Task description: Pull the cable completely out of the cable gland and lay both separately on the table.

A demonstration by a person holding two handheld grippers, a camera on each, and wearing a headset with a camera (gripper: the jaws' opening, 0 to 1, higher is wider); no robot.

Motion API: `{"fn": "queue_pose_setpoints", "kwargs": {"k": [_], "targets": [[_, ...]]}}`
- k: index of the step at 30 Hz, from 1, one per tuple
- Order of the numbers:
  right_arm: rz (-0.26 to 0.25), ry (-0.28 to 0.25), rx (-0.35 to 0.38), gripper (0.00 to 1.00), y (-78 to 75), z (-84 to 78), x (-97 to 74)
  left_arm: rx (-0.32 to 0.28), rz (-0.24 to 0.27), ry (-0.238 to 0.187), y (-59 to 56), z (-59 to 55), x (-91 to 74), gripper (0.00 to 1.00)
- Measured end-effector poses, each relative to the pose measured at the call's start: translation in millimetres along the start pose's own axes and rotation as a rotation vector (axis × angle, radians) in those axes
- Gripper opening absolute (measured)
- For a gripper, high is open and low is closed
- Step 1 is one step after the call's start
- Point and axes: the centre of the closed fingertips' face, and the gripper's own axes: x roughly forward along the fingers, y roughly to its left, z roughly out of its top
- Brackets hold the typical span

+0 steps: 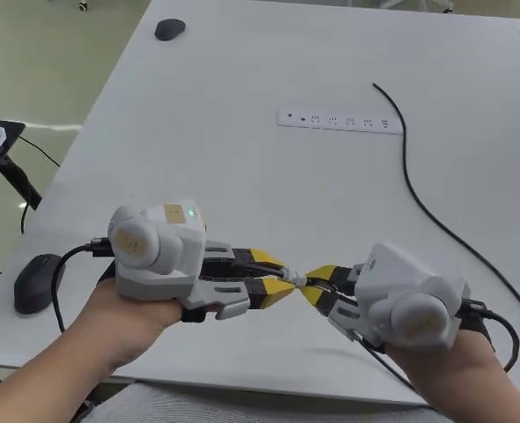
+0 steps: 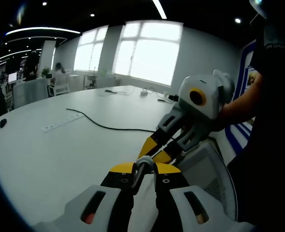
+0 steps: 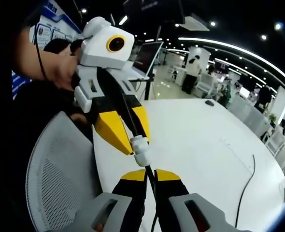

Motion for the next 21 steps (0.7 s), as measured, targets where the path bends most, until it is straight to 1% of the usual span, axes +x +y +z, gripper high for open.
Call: {"fn": "queue_pose_setpoints", "kwargs": {"k": [3,8,11,14,16,17,19,21], "targets": [[-0.014,0.012,0.011,0.0,-4.1,-5.1,-0.5,-0.006,0.003,-0.01,0.9,2.2,-0.3,0.15],[-0.041,0.038,0.063,0.0,-13.7,-19.6,-4.6,-0.017,0.011,-0.035,3.8,8.7,-2.7,0.15],[-0.061,0.054,0.123,0.0,-20.6,-31.4,-8.2,-0.025,0.011,-0.049,4.3,11.5,-3.4,0.15],[-0.075,0.069,0.177,0.0,-25.7,-40.9,-10.3,-0.024,0.015,-0.052,4.9,12.3,-3.5,0.15],[-0.079,0.072,0.244,0.0,-27.3,-46.6,-11.7,-0.024,0.018,-0.054,5.5,12.4,-3.4,0.15],[-0.083,0.073,0.26,0.0,-28.9,-48.5,-12.2,-0.025,0.019,-0.055,5.9,12.5,-3.3,0.15],[-0.074,0.073,0.318,0.0,-28.1,-52.0,-13.1,-0.027,0.018,-0.056,6.0,12.7,-3.0,0.15],[-0.078,0.075,0.319,0.0,-30.5,-55.1,-13.5,-0.023,0.02,-0.054,6.9,12.3,-2.6,0.15]]}}
